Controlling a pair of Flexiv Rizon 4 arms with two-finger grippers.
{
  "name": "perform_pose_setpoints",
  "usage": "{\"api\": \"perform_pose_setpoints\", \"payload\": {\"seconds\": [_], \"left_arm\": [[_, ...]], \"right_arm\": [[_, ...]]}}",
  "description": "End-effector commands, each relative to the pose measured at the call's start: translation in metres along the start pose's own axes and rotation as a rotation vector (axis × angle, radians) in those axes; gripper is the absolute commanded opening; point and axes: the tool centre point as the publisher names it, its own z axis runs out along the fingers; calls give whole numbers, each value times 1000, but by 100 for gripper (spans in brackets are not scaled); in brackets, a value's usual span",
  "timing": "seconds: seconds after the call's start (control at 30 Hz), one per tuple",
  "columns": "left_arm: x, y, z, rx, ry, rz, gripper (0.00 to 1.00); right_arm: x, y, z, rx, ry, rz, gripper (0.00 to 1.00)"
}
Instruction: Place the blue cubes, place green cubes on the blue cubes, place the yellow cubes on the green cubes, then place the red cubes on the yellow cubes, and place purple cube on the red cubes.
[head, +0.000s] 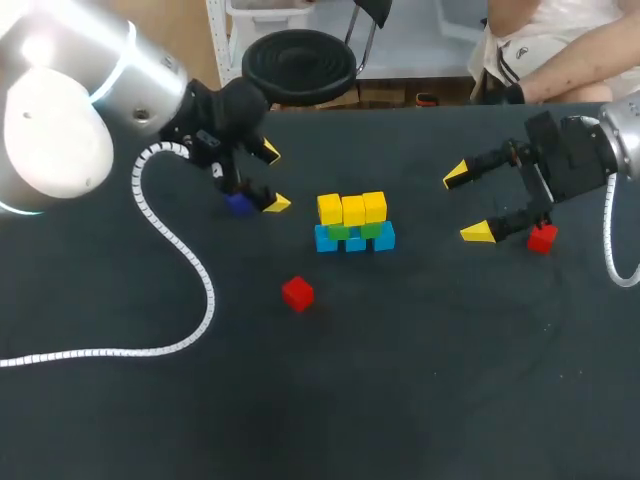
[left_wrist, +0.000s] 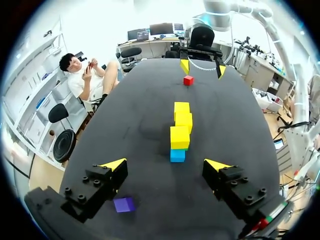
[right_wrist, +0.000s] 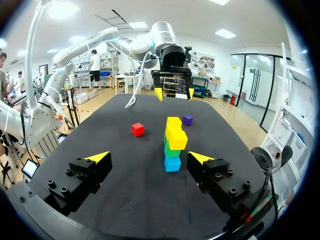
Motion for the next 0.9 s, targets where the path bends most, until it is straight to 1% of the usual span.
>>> {"api": "perform_pose_setpoints", "payload": {"seconds": [0.03,0.3,0.43,0.47,0.5,0.6,0.73,0.9], "left_arm": [[-3,1,4,-5,13,-7,100],[-4,1,4,1,21,-12,100],[3,-3,-2,25,43,-2,100],[4,-4,-4,40,41,0,100],[6,-7,-8,71,19,7,100],[10,-12,-14,75,37,41,100],[11,-18,-23,88,35,54,100],[11,-27,-33,78,44,63,100]], "right_arm": [[0,0,0,1,0,-1,100],[0,0,0,1,0,-1,100],[0,0,0,1,0,-1,100],[0,0,0,1,0,-1,100],[0,0,0,1,0,-1,100],[0,0,0,1,0,-1,100],[0,0,0,1,0,-1,100],[0,0,0,1,0,-1,100]]}}
